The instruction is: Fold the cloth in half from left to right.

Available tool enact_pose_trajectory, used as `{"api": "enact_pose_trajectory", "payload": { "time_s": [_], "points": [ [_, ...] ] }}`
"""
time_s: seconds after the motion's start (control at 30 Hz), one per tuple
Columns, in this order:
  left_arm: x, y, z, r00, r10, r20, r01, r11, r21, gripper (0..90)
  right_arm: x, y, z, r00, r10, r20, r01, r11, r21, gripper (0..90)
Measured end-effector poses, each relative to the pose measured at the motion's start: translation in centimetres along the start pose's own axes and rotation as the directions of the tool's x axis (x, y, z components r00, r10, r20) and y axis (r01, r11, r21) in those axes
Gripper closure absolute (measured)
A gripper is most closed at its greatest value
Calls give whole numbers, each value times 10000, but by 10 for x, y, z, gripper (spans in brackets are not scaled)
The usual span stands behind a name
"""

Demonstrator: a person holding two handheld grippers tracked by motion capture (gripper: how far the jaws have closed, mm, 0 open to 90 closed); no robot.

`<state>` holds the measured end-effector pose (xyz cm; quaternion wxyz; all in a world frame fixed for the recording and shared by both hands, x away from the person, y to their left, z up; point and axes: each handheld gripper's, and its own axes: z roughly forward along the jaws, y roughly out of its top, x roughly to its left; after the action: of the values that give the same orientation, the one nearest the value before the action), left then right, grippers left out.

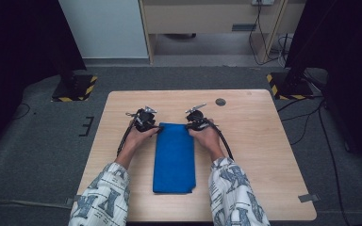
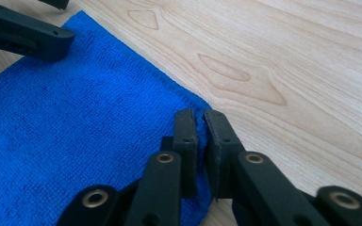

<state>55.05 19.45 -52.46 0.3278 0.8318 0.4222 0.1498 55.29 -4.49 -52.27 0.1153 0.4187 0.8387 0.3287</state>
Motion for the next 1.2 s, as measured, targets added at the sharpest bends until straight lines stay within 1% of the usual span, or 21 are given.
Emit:
{"api": "enact_pose_trajectory", "payload": {
  "time_s": [0.07, 0.13, 0.17, 0.2, 0.23, 0.27, 0.3, 0.33, 0.4, 0.43, 0.47, 0.53, 0.57, 0.6, 0.67, 0.73, 0.77, 0.8, 0.9, 1.1, 1.2],
  "points": [
    [0, -1, 1, 10000, -6, 2, 6, 9999, -103, 459, 0, 0, 0, 10000, 15, 7, -15, 10000, 17, 864],
    [-2, -1, 1, 10000, 7, 80, -6, 9999, -170, 511, 1, 0, 0, 10000, 26, -7, -26, 10000, 18, 868],
    [-3, -1, 1, 9999, 84, 117, -83, 9998, -153, 536, 0, 0, 0, 10000, 1, -25, -1, 10000, -6, 869],
    [-5, -1, 1, 9998, 133, 150, -130, 9997, -201, 601, -1, 0, 0, 10000, 47, -53, -47, 10000, -19, 872],
    [-5, -1, 0, 9997, 150, 201, -146, 9997, -200, 601, -1, 0, 0, 10000, 47, -53, -47, 10000, -19, 872],
    [-6, -2, 0, 9995, 147, 282, -140, 9995, -270, 648, -1, 0, 0, 10000, 55, -52, -55, 10000, -24, 873],
    [-7, -3, 0, 9994, 172, 294, -162, 9994, -309, 680, 0, 0, 0, 10000, 30, -35, -30, 10000, -17, 874],
    [-8, -2, 0, 9991, 116, 401, -105, 9996, -276, 708, 0, 0, 0, 10000, 38, -30, -38, 10000, 4, 875],
    [-10, -3, -1, 9981, 87, 610, -71, 9996, -264, 843, 1, 2, -2, 10000, -24, -7, 24, 10000, 12, 877],
    [-10, -2, -1, 9982, 93, 591, -77, 9996, -266, 860, 0, 2, -3, 10000, -67, -4, 67, 10000, -24, 878],
    [-11, -2, -1, 9984, 149, 542, -134, 9995, -276, 867, 0, 3, -4, 10000, -36, -18, 36, 10000, -6, 878],
    [-12, -1, -2, 9985, 137, 527, -119, 9994, -340, 869, 0, 3, -5, 10000, -51, -44, 51, 10000, -23, 878],
    [-12, 0, -6, 9987, 42, 506, -13, 9984, -569, 871, 0, 4, -8, 10000, -54, -66, 53, 9999, -126, 878],
    [-12, 0, -6, 9987, 42, 506, -13, 9984, -569, 872, -1, 5, -10, 10000, -68, -60, 67, 9999, -158, 878],
    [-13, 3, -11, 9986, -79, 518, 121, 9966, -819, 873, 0, 6, -12, 10000, -54, -83, 52, 9998, -202, 878],
    [-15, 4, -17, 9977, -212, 648, 284, 9932, -1129, 874, 0, 8, -18, 9999, -131, -100, 128, 9993, -346, 878],
    [-16, 4, -18, 9977, -240, 637, 317, 9920, -1218, 874, 0, 10, -25, 9998, -177, -97, 172, 9984, -531, 878],
    [-16, 5, -20, 9978, -261, 617, 339, 9911, -1290, 874, 0, 10, -25, 9998, -177, -97, 172, 9984, -531, 878],
    [-19, 8, -26, 9984, -161, 533, 236, 9894, -1433, 874, -1, 12, -34, 9998, -172, -76, 166, 9972, -724, 878],
    [-22, 20, -38, 9993, 28, 385, 39, 9851, -1721, 875, -4, 16, -42, 9999, -170, -30, 166, 9957, -912, 878],
    [-23, 23, -42, 9994, 106, 326, -49, 9853, -1708, 875, -5, 20, -46, 9998, -183, 8, 183, 9945, -1027, 878]
  ]
}}
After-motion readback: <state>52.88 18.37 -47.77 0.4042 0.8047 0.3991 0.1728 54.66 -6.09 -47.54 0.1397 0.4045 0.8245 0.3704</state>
